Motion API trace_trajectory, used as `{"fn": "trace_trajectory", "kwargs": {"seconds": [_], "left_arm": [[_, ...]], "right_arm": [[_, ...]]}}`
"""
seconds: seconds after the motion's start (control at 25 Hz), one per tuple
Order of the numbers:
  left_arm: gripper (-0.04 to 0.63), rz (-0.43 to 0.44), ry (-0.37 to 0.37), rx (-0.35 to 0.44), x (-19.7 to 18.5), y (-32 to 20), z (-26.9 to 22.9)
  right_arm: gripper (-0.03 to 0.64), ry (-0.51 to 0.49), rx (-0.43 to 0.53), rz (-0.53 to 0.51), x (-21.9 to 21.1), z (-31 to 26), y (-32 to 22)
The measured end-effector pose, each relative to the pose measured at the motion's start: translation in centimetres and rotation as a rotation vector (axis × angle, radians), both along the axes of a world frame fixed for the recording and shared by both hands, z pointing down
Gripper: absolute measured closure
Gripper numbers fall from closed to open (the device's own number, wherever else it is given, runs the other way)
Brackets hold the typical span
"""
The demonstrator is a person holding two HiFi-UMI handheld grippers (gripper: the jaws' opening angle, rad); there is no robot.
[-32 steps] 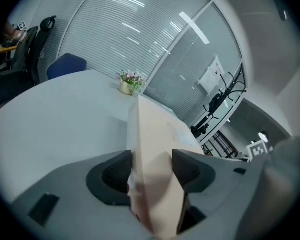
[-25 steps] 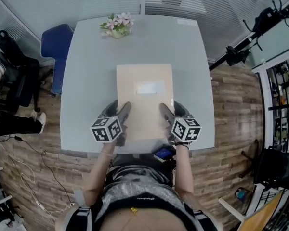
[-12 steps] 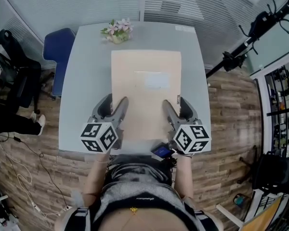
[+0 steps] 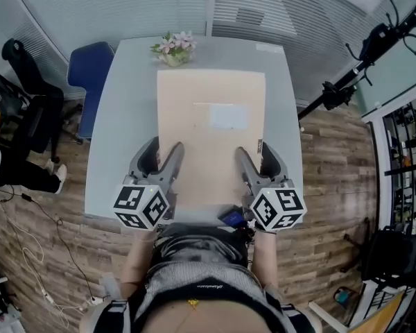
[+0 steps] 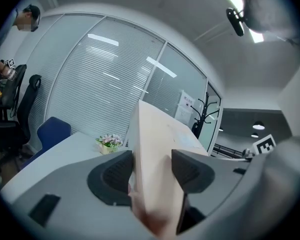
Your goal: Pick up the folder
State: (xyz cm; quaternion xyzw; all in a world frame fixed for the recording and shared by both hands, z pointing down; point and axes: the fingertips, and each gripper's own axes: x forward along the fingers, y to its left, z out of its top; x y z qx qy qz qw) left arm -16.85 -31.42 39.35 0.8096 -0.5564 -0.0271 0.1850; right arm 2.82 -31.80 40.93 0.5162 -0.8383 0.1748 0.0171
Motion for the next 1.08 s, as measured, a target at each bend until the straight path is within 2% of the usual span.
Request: {"fn": "trace_trajectory", "kwargs": {"seconds": [1.08], "left_arm": [[0.354,-0.009,-0.002,-0.003,0.18,0.51,-0.12]], "right_arm": [[0.356,0.019,-0.003,0.008,0.21,-0.25,0.53]]}}
